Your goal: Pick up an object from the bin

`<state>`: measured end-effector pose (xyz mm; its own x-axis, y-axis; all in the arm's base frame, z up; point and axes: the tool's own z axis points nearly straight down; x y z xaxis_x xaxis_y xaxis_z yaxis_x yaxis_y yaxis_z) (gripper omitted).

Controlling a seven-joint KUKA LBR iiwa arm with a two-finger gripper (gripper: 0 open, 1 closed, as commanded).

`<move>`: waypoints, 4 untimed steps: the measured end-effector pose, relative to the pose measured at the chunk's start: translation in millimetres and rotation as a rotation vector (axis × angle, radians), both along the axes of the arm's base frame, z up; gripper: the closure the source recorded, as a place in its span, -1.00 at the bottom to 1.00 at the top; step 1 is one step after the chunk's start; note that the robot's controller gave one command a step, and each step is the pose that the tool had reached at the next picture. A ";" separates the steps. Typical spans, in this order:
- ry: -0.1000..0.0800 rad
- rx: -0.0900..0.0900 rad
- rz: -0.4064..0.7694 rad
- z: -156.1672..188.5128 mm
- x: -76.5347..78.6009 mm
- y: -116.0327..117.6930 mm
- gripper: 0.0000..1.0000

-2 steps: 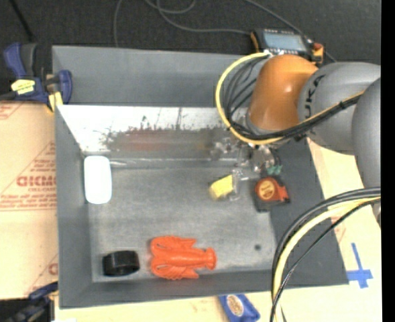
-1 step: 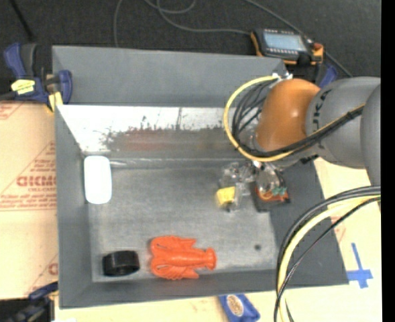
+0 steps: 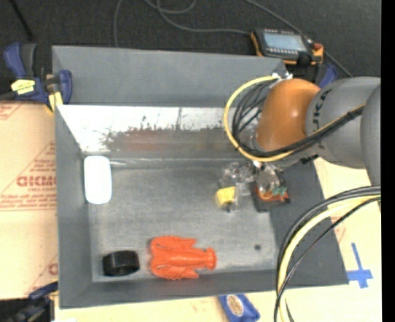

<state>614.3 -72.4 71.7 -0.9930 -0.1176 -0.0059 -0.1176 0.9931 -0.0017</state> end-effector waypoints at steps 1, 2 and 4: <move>0.011 0.001 0.001 38.1 -6.4 10.4 1.00; 0.005 0.000 0.013 108.2 -5.3 16.4 1.00; 0.013 0.001 0.106 103.3 -5.9 14.1 1.00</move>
Offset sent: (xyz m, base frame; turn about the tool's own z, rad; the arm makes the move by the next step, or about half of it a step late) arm -0.0070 0.0269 0.2132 -0.0383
